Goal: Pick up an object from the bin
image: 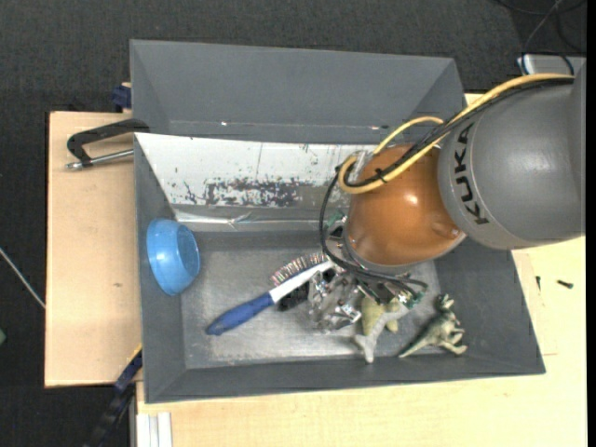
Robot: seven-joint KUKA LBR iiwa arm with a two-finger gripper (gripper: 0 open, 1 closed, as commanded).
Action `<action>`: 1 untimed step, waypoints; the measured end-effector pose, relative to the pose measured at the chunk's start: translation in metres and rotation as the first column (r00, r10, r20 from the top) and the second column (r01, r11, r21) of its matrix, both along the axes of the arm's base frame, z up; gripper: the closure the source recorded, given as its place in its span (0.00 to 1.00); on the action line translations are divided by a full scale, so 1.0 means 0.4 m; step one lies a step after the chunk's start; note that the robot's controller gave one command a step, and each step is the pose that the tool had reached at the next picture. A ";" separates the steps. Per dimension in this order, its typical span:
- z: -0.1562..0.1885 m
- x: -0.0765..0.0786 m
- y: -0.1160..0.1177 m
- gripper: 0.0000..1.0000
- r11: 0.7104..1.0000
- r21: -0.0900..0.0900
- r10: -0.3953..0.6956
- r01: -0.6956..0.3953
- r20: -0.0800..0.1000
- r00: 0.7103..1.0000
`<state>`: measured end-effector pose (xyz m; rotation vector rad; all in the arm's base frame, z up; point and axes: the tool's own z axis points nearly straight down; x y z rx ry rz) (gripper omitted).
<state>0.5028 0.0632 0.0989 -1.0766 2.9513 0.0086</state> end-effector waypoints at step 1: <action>-0.001 0.003 -0.013 0.00 1.000 -0.004 -0.007 0.007 0.001 1.000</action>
Offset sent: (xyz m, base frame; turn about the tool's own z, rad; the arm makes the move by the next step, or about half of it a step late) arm 0.0000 0.0000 0.0000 0.0000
